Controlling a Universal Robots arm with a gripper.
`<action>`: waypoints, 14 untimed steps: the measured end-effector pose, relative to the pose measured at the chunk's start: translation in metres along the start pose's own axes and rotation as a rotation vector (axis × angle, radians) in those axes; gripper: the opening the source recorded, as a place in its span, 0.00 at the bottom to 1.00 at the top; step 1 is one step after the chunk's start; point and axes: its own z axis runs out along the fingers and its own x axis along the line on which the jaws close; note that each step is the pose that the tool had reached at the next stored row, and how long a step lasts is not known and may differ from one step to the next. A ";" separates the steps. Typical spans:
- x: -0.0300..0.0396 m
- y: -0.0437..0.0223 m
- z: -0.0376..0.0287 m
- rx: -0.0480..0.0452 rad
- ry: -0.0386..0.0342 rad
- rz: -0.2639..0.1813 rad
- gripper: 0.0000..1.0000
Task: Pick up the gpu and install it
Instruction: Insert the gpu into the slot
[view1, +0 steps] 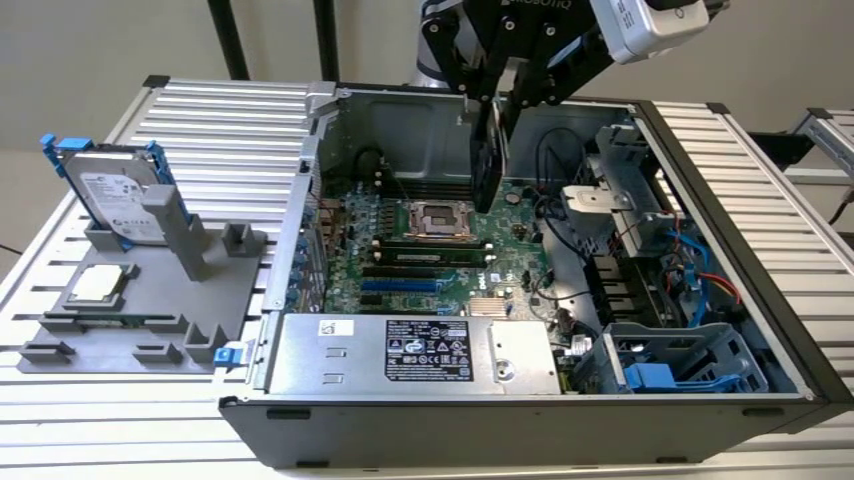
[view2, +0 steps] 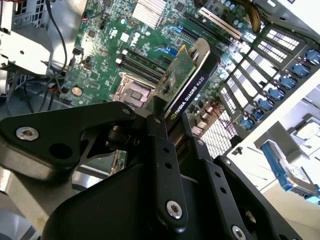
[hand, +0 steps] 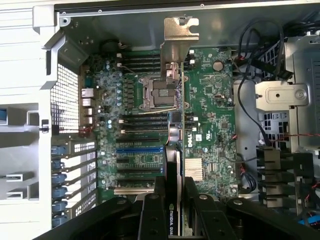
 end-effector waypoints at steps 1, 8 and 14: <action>0.0000 0.0000 0.0000 0.0000 -0.0001 0.000 0.00; 0.0000 0.0000 0.0000 -0.0001 -0.0028 -0.006 0.00; 0.0001 0.0000 0.0000 -0.0007 -0.0144 -0.017 0.00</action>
